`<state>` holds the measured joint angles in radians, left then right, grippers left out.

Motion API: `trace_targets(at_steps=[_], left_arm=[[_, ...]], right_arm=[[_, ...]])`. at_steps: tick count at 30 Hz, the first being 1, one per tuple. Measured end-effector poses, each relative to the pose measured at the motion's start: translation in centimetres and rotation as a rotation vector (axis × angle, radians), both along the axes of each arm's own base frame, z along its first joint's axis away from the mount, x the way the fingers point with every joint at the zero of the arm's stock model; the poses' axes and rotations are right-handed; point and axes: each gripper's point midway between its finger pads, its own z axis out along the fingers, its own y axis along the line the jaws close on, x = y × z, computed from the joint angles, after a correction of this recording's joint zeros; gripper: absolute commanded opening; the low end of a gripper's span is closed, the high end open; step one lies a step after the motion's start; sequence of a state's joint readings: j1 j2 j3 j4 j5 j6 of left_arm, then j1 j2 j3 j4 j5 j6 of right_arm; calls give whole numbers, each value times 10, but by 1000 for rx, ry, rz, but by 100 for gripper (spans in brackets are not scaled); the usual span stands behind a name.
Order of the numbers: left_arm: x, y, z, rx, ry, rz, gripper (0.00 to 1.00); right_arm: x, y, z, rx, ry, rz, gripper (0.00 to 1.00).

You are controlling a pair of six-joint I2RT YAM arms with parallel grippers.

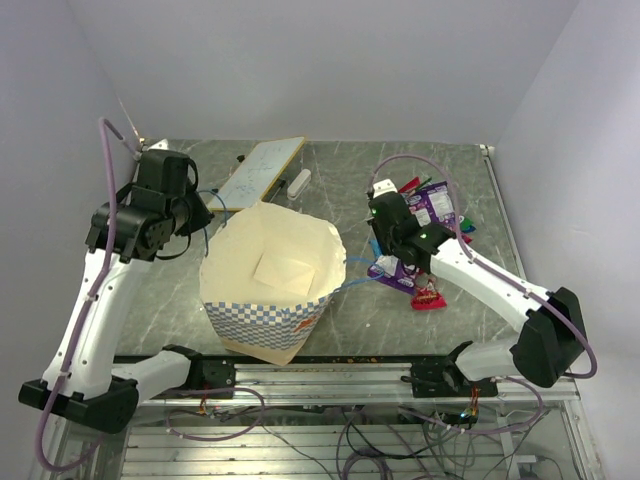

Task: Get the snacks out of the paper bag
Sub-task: Place the snack at the center of the board.

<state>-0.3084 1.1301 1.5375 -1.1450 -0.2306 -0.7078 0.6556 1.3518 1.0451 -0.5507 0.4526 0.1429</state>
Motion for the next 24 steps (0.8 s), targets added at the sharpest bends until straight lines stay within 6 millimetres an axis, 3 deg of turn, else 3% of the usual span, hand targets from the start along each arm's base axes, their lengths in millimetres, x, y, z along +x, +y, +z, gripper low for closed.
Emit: trace_targets(at_steps=[4, 10, 12, 16, 19, 22, 24], left_arm=[[-11, -2, 4, -45, -12, 5, 45], [-21, -2, 21, -86, -43, 11, 61], [-23, -2, 29, -93, -55, 12, 77], [-28, -1, 50, -116, -97, 13, 99], [-32, -2, 65, -138, -125, 10, 100], [-37, -2, 79, -154, -149, 6, 100], [-40, -1, 86, -160, -162, 3, 100]], right_arm=[[-1, 7, -11, 18, 17, 35, 0], [-9, 15, -47, 24, 99, 74, 0], [-11, 18, -57, 24, 131, 82, 1], [-13, 21, -62, 41, 150, 81, 25], [-14, 24, -61, 60, 157, 84, 50], [-15, 29, -53, 80, 167, 89, 63], [-14, 32, -42, 99, 161, 91, 85]])
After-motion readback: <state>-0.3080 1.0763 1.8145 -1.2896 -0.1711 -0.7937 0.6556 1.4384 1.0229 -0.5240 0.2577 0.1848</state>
